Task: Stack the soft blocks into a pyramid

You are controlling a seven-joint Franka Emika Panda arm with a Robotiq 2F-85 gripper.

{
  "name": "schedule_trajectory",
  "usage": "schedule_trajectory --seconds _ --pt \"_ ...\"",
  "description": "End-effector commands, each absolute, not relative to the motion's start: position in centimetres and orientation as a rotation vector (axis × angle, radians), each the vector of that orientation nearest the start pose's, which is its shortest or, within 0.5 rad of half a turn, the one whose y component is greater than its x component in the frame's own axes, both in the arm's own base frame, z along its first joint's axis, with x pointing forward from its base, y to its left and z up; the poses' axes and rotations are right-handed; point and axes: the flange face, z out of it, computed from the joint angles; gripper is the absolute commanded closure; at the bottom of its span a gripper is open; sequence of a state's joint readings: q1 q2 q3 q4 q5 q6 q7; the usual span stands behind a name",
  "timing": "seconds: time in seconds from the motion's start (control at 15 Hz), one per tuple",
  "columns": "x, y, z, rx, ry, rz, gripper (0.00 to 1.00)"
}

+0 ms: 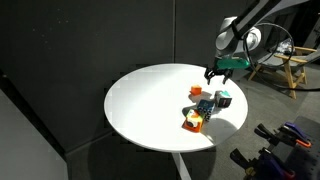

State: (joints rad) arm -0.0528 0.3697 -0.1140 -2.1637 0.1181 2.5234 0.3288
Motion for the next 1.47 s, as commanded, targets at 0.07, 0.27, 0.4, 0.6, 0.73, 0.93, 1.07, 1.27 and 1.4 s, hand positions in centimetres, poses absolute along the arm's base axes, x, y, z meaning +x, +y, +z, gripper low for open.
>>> schedule_trajectory --seconds 0.07,0.27,0.4,0.6,0.73,0.93,1.07,1.27,1.4 --pt "55.0 -9.4 22.2 -2.99 0.907 -0.02 0.0" --pt "53.9 -9.7 21.6 -3.002 0.926 -0.038 0.0" --pt "53.2 -10.2 21.1 -3.004 0.95 -0.055 0.0" --pt "52.2 -11.3 20.7 -3.004 0.996 -0.079 0.0" --pt "51.8 -12.0 20.5 -3.005 1.023 -0.078 0.0" --pt "51.4 -12.4 19.8 -3.026 1.019 -0.034 0.0" --pt "51.2 -12.3 19.4 -3.034 0.981 -0.006 0.0" --pt "51.0 -11.9 18.9 -3.043 0.945 0.009 0.0" --pt "51.0 -11.7 18.6 -3.05 0.929 0.008 0.0"
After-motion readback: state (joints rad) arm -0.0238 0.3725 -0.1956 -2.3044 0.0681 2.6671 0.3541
